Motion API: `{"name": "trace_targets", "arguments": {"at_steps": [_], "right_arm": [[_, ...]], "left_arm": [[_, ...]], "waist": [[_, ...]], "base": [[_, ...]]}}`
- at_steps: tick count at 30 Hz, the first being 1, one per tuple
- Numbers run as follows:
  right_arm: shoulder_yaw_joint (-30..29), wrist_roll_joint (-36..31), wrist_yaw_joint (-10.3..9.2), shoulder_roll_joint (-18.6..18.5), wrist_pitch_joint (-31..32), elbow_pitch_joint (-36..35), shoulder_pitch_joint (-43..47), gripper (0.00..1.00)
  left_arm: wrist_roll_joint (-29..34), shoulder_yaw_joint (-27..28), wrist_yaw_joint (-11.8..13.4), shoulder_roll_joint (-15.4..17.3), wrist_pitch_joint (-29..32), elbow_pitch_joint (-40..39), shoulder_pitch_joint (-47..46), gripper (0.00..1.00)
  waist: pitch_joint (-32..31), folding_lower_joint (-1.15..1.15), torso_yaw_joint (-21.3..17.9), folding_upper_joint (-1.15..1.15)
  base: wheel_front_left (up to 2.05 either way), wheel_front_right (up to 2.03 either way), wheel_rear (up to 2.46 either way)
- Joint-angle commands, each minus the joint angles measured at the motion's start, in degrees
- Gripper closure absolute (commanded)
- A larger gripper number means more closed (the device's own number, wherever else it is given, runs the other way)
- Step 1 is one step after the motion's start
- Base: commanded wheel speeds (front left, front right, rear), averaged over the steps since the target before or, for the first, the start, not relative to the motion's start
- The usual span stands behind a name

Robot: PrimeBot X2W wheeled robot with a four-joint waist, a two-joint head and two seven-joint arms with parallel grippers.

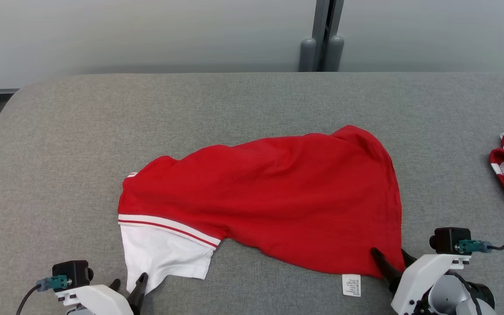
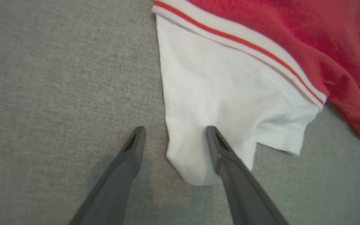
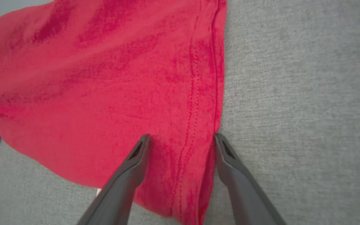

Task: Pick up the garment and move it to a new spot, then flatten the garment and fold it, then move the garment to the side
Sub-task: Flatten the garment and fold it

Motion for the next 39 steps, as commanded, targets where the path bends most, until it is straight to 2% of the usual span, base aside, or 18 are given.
{"name": "trace_targets", "arguments": {"at_steps": [1,3,4,5,6,7,8,16,28,33,39], "right_arm": [[1.0,0.5,0.01,0.7,1.1,1.2,0.4,0.00],[1.6,0.7,0.02,0.9,1.5,1.5,0.2,0.00],[1.9,0.7,0.04,0.9,1.5,1.7,0.2,0.00],[2.1,0.9,0.05,1.0,1.5,1.9,0.2,0.00],[2.3,1.1,0.06,1.0,1.6,2.1,0.2,0.11],[2.5,1.1,0.07,1.1,1.5,2.3,0.2,0.62],[2.7,1.3,0.07,1.1,1.3,2.4,0.1,1.00],[1.0,1.5,0.06,0.4,-4.7,0.9,-0.9,1.00],[1.2,4.5,0.06,-0.5,-8.2,-4.9,-0.4,1.00],[2.7,5.8,0.06,-1.9,-9.6,-6.2,-5.6,1.00],[5.5,10.5,0.06,-3.8,-9.6,-4.3,-19.6,1.00]], "left_arm": [[-0.5,-0.6,-0.6,0.0,0.7,1.1,-0.6,0.00],[-1.3,-1.5,-1.3,-0.3,1.6,2.3,-0.8,0.00],[-1.6,-1.9,-1.6,-0.5,1.6,2.6,-1.0,0.15],[-1.6,-2.1,-1.8,-0.5,1.4,2.8,-1.1,0.44],[-1.7,-2.5,-2.0,-0.5,1.3,3.1,-1.2,0.60],[-1.8,-2.9,-2.2,-0.5,1.0,3.2,-1.3,0.95],[-1.9,-3.0,-2.3,-0.5,0.4,3.1,-1.5,1.00],[-1.6,-2.2,-2.6,1.3,-4.7,1.6,-1.9,1.00],[-1.7,-1.8,-2.7,3.2,-6.5,-4.6,-1.3,1.00],[-0.2,-2.6,-2.9,5.3,-8.1,-7.6,-7.4,1.00],[1.8,-4.0,-3.3,9.3,-8.3,-6.9,-22.3,1.00]], "waist": [[0.2,0.00,-0.1,0.00],[0.3,0.00,-0.2,0.00],[0.4,0.00,-0.1,0.00],[0.4,0.00,-0.1,0.00],[0.3,0.00,0.0,0.00],[0.3,0.00,0.1,0.00],[0.2,0.00,0.3,0.00],[-1.5,0.00,0.6,0.00],[-2.7,0.00,-0.4,0.00],[-0.3,0.00,-1.4,0.00],[5.6,0.00,-2.6,0.00]], "base": [[0.00,0.00,0.00],[0.00,0.00,0.00],[0.00,0.00,0.00],[0.00,0.00,0.00],[0.00,0.00,0.00],[0.00,0.00,0.00],[0.00,0.00,0.00],[0.00,0.00,0.00],[0.00,0.00,0.00],[0.00,0.00,0.00],[0.00,0.00,0.00]]}}
